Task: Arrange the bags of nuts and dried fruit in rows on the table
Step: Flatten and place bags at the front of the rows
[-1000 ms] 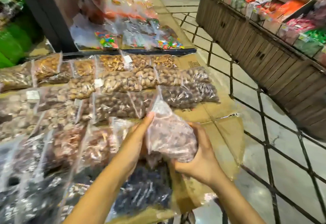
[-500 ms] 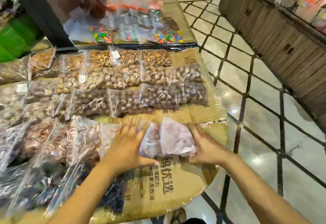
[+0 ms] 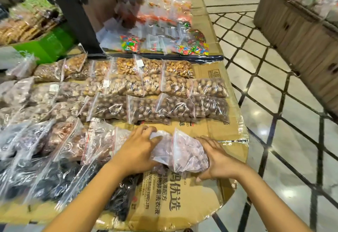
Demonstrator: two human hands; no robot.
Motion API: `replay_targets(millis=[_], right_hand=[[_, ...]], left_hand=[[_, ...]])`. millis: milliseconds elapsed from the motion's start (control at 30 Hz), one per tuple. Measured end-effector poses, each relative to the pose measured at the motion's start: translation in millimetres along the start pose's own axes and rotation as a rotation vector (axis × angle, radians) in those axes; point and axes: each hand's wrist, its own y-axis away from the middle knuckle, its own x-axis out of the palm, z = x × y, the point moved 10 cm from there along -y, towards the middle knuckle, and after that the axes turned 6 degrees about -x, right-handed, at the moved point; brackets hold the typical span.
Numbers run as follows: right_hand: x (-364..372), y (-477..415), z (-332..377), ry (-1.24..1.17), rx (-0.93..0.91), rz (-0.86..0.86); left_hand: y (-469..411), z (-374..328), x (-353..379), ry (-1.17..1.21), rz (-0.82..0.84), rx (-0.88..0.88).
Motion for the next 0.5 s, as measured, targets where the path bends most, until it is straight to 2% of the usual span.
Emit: replay_targets(millis=[67,133,300,500], right_hand=[[-9.6,-3.5,6.4,-0.121,0.024,-0.005],[-16.3,-10.0,15.0,-0.098,0.003,-0.057],[-6.6,-17.4,27.2,-0.021,-0.025,-0.119],[-11.1,-10.1,31.7,-0.007,-0.003,-0.123]], left_hand=[[8.1,20.4,13.6,0.062,0.098,-0.087],[17.8,37.9,25.9,0.055,0.167,-0.16],[35.6,79.2,24.6,0.0,0.023,-0.258],[42.9,103.8,29.9,0.071,-0.098,-0.293]])
